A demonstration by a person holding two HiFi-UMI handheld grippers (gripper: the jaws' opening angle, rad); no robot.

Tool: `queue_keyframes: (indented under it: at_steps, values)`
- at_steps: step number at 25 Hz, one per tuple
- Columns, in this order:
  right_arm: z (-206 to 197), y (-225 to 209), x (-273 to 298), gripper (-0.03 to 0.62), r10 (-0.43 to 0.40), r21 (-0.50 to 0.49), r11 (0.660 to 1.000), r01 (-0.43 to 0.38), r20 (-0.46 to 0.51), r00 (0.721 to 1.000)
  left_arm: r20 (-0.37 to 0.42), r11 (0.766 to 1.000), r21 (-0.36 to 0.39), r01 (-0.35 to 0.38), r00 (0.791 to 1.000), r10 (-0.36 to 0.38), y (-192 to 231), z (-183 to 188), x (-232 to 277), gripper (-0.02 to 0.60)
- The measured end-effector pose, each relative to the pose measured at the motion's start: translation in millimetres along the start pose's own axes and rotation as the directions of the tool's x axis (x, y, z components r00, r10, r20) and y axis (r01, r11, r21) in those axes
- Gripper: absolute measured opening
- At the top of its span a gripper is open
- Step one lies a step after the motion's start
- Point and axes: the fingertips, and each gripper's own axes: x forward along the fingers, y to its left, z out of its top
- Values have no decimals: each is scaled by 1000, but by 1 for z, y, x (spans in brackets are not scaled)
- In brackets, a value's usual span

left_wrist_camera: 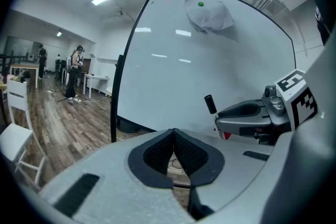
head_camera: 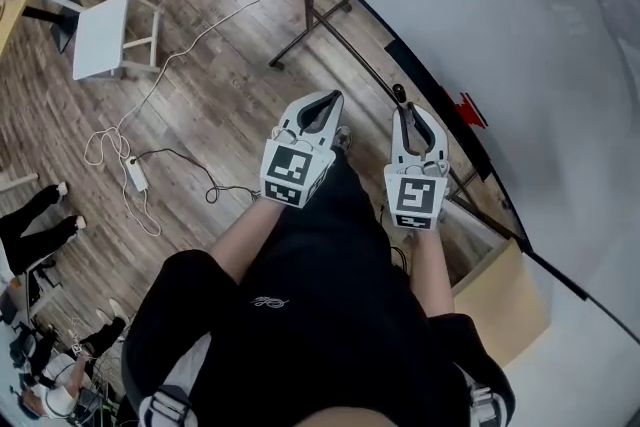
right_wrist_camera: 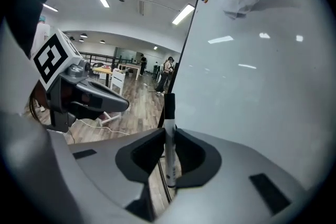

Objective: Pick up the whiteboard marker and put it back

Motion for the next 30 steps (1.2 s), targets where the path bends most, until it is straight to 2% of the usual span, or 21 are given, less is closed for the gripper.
queue_keyframes:
  at_steps: [6,9,14,19,26,30]
  values:
    - [-32,-26,45,55,83,-109,989,-96,-113,990,-58,998,-45,-51,997,49,-1,-15,47,6]
    - [-54,-32,66,55,90,-154,980,-123,-201,975,-85,995,-67,-69,994,63,1,-24,59,6]
    - [-76,-42,98,55,87,-156,978,-140,-309,947,-131,988,-125,-88,989,71,21,-39,77,6]
    - [-89,-41,127,55,68,-209,965,-161,-395,916,-152,990,-124,-68,987,49,43,-45,91,6]
    - [-119,-42,148,57,47,-216,959,-181,-512,858,-196,993,-117,-15,981,-8,65,-47,101,6]
    - [-126,-42,155,57,49,-215,957,-196,-545,837,-209,993,-121,-6,978,-20,77,-47,110,6]
